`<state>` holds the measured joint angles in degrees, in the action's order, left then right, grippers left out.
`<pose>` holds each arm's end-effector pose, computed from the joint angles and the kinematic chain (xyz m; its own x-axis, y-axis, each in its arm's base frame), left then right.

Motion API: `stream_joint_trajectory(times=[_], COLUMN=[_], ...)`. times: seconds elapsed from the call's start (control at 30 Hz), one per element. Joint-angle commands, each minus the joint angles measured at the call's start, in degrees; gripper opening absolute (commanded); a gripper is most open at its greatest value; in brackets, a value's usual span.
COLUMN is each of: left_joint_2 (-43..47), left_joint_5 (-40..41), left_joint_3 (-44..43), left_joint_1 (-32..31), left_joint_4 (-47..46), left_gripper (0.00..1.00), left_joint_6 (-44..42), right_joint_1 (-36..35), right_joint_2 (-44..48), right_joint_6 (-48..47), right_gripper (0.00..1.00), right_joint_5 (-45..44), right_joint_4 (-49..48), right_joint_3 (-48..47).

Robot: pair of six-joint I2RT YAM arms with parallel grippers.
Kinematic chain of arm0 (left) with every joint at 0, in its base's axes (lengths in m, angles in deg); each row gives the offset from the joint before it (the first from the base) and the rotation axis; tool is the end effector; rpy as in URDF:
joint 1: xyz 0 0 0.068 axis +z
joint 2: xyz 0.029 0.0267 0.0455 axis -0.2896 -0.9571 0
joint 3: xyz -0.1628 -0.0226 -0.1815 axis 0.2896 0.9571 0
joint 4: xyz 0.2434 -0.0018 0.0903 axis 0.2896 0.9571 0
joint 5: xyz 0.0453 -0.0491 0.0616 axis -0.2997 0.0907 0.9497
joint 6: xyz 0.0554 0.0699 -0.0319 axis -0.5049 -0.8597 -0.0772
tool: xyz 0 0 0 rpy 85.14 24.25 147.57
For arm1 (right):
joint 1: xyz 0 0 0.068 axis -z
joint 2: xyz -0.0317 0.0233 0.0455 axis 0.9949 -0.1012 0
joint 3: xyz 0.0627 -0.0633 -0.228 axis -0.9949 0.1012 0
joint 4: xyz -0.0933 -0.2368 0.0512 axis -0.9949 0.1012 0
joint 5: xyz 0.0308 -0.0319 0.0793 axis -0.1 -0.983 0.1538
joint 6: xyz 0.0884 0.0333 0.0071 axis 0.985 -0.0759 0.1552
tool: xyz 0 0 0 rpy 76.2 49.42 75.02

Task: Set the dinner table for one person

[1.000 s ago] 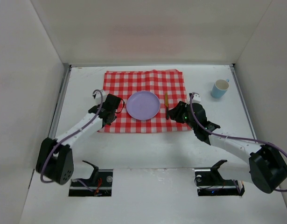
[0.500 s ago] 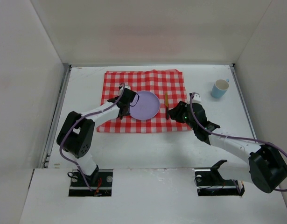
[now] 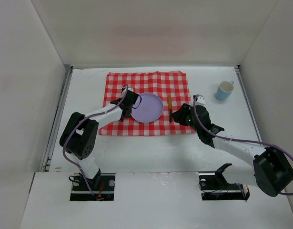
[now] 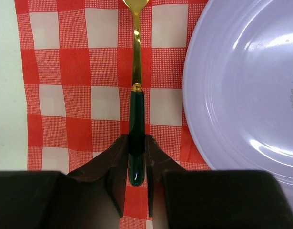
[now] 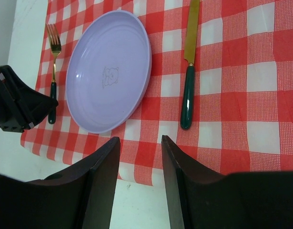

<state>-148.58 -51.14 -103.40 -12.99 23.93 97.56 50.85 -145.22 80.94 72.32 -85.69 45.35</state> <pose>0.3450 -0.1567 0.1264 -0.7073 0.1490 -0.6910 0.0530 0.9860 0.1583 0.2686 0.1615 0.1740 -0.5322 0.4050 -0.7435 -0.1153 0.8353 0.5375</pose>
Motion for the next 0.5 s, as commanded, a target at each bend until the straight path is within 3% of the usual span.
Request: stream_joint_trajectory(times=[0.0, 0.47], left_joint_2=[-0.2, -0.2], left_joint_5=[1.3, 2.3], left_joint_3=[-1.7, -0.5], left_joint_1=[0.3, 0.6], left_joint_4=[-0.9, -0.8], left_gripper=[0.04, 0.04], left_joint_6=[-2.0, -2.3], right_joint_1=[0.3, 0.3], right_joint_2=[-0.7, -1.1], right_joint_6=[-0.5, -0.6], right_gripper=[0.46, 0.46], right_joint_5=[-0.9, -0.8], right_joint_4=[-3.6, -3.6], right_joint_3=[-0.6, -0.7])
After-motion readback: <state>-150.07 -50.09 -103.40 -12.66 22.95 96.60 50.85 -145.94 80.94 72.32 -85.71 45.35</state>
